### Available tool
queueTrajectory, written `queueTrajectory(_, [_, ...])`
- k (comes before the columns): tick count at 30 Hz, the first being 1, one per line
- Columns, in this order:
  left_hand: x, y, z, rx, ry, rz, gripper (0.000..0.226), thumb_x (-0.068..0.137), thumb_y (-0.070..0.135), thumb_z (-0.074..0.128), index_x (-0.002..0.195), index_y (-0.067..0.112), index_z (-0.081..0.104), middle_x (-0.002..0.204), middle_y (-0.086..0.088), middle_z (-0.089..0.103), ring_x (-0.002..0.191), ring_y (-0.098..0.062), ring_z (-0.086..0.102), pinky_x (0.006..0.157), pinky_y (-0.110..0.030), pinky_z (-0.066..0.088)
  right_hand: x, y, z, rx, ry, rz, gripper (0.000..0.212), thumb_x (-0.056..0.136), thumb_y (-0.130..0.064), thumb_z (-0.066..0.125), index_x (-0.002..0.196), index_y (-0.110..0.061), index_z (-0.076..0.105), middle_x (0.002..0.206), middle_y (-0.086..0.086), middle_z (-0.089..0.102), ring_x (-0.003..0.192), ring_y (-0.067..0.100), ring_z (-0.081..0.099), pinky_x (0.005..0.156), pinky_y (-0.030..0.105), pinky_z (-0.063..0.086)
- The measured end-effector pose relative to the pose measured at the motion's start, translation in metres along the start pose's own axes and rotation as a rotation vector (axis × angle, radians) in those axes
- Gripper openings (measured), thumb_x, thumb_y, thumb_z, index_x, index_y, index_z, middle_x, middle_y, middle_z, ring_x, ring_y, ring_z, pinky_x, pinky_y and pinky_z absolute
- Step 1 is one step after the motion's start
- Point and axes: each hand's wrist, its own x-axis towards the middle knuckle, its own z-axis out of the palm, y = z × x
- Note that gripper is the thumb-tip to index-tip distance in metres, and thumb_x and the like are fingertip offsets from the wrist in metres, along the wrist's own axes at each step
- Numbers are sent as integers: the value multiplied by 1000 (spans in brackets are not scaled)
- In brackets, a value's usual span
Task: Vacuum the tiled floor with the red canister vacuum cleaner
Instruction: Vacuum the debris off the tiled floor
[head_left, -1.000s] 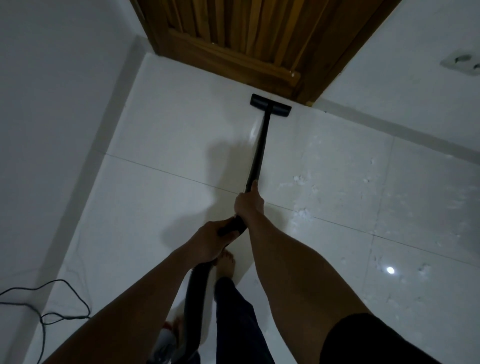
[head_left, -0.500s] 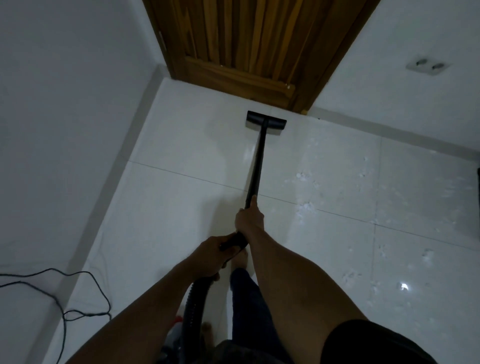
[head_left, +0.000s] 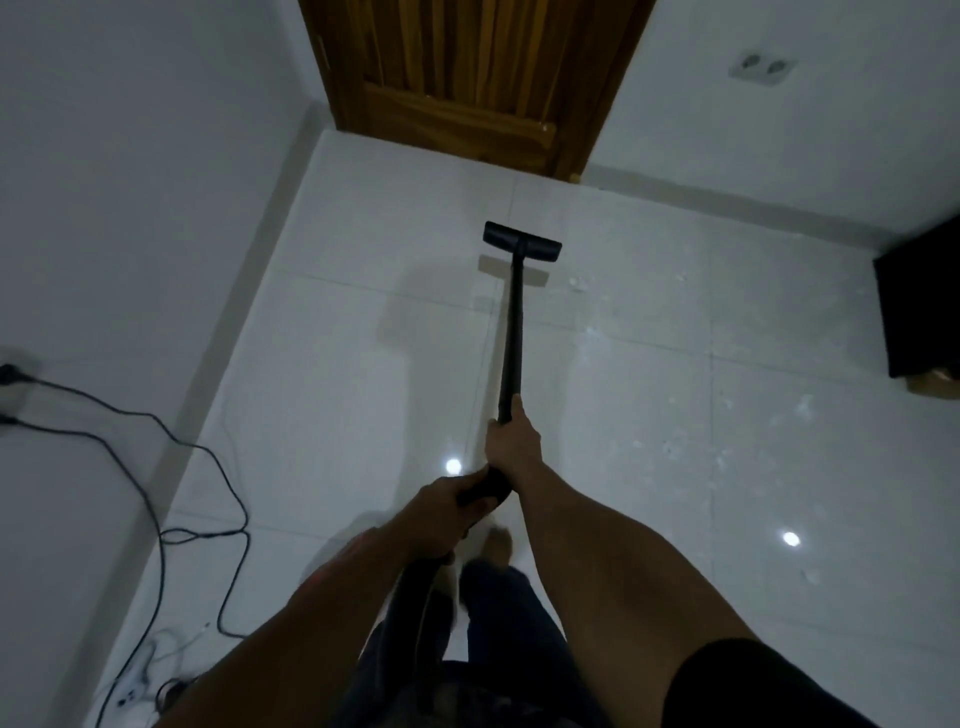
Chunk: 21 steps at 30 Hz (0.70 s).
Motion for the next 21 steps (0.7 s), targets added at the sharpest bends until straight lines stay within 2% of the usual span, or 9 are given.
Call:
queueTrajectory(1, [-9,-5,13,24,-4,15,43,100,48,53,142,37,50,103,-2,74,85,-16,71,74,-28,57,-12,15,0,4,8,9,67,101,-30,46,157,-32,9,127,14,59,83,18,61,62,24,46])
queueTrajectory(3, [-30,-13,38,24,-18,33,44,100,46,53,143,39,48,89,3,73,69,-9,66,61,-21,52,-35,44,0,8,17,4,65,102,-33,44,157,-30,10,130,13,59,83,17,62,61,22,44])
queueTrajectory(5, [-53,-23,63,1,-15,43,41,99,46,53,140,45,49,74,9,70,56,-1,59,54,-16,48,-57,73,1,10,23,-2,64,103,-34,44,157,-29,10,129,12,59,73,9,57,53,16,39])
queueTrajectory(8, [-95,-42,109,-9,-10,67,39,98,46,54,137,46,51,54,14,61,47,-1,55,51,-20,49,-99,120,-2,16,17,-20,66,102,-32,45,158,-26,10,133,10,58,63,2,45,44,10,29])
queueTrajectory(11, [-127,-63,153,-27,-10,58,44,97,49,55,140,43,51,64,-1,65,56,-16,62,57,-30,56,-131,170,2,27,8,-21,69,101,-31,47,158,-27,8,138,11,54,70,8,47,52,15,35])
queueTrajectory(13, [-151,-74,183,9,-37,54,40,96,52,54,136,48,53,86,-14,73,73,-32,70,73,-41,62,-160,204,1,28,-15,-26,71,100,-28,48,158,-27,7,139,12,54,85,16,56,67,22,40])
queueTrajectory(15, [-178,-83,210,27,-71,54,33,97,51,53,129,54,53,95,-16,74,79,-33,72,77,-44,61,-185,240,7,14,-23,-26,72,99,-26,48,158,-28,6,137,12,55,93,21,59,70,26,42])
queueTrajectory(18, [-224,-92,255,22,-76,53,35,99,42,56,134,44,55,75,12,74,65,1,66,60,-19,53,-232,293,8,3,-50,1,74,98,-24,48,157,-28,4,131,14,58,81,17,55,66,26,44])
queueTrajectory(21, [-263,-101,288,-40,-96,3,22,99,37,58,116,51,60,60,18,65,50,2,57,50,-12,46,-268,335,17,19,-70,44,73,98,-22,47,157,-28,6,126,15,59,81,19,58,65,27,46])
